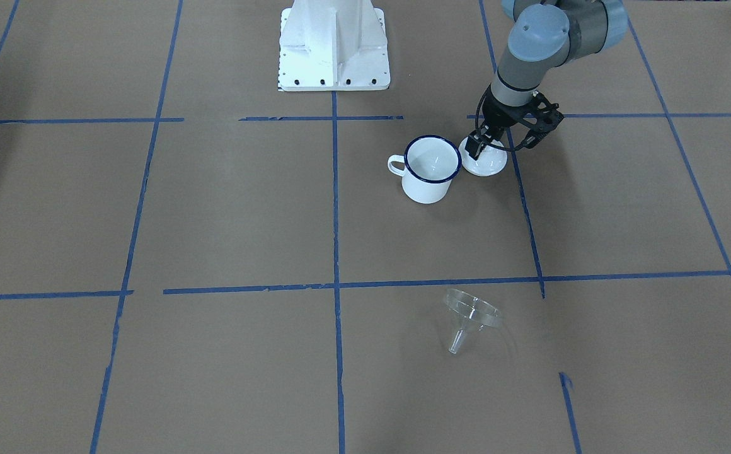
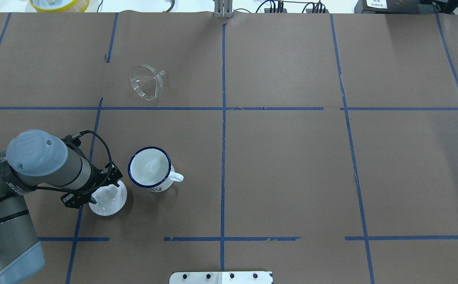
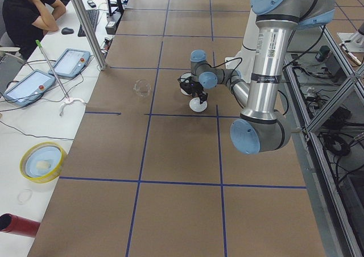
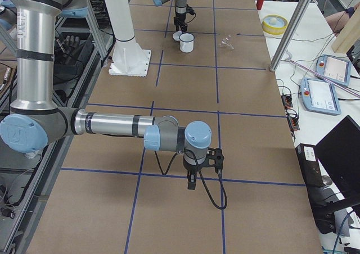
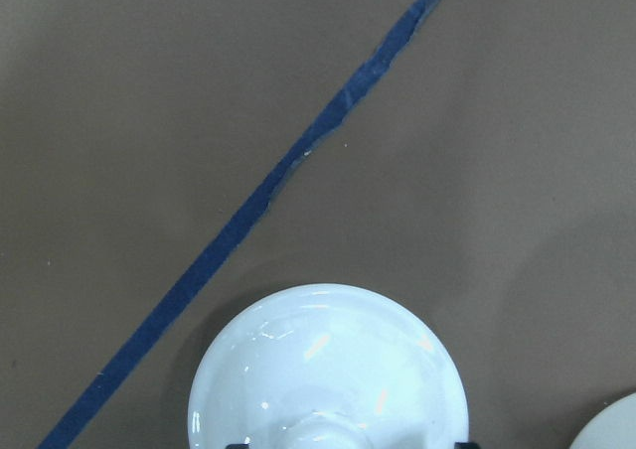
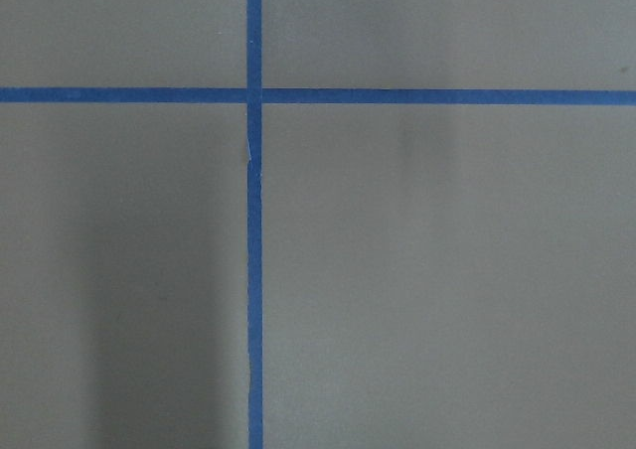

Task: Remove funnel from cup
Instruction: 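Move the left gripper to the white lid and grasp its knob, then lift the white lid with the left gripper and carry it over the mug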

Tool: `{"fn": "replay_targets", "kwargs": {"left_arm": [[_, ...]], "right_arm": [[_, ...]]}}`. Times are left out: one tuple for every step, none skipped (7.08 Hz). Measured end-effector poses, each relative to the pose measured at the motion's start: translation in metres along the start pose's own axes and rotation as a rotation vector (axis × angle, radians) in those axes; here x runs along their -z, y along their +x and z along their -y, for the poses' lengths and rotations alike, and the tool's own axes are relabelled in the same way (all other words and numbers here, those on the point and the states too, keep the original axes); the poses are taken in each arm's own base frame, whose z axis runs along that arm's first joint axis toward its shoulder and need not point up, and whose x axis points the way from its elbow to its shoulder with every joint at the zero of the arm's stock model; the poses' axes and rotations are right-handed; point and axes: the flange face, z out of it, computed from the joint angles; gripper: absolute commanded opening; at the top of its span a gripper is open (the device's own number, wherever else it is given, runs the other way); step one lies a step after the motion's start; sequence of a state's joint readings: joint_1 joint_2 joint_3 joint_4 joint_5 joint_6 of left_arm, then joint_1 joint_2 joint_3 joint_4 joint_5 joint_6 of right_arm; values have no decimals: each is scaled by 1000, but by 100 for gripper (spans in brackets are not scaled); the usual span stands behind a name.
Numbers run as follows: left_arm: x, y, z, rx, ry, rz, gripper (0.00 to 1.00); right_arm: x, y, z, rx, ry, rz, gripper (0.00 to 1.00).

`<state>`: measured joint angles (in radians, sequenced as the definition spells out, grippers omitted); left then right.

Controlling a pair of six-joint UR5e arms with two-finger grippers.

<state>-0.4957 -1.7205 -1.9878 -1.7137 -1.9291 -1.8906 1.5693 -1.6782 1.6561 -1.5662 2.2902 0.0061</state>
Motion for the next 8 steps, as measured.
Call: {"fn": "replay_targets", "kwargs": {"left_arm": [[0,-3,-4,-22,-4,1,72],[4,-10,-8,-48,-8,0,70],[10,-16,-10,-64,-10,-4,70],[13,-17,-12,-72,-12,-9,70],[14,-17,-12,-81,-8,-22,70],[13,-16,-10,-94,9,-40,70],[12,-15,-7,-104,29,-57,68],[10,-14,-6,-109,37,-68,66]], "right_arm": [[0,0,0,0,0,0,100],[0,0,0,0,0,0,100],[0,0,0,0,0,0,100],[0,0,0,0,0,0,100],[0,0,0,0,0,0,100],[0,0,0,0,0,0,100],[0,0,0,0,0,0,100],[0,0,0,0,0,0,100]]}}
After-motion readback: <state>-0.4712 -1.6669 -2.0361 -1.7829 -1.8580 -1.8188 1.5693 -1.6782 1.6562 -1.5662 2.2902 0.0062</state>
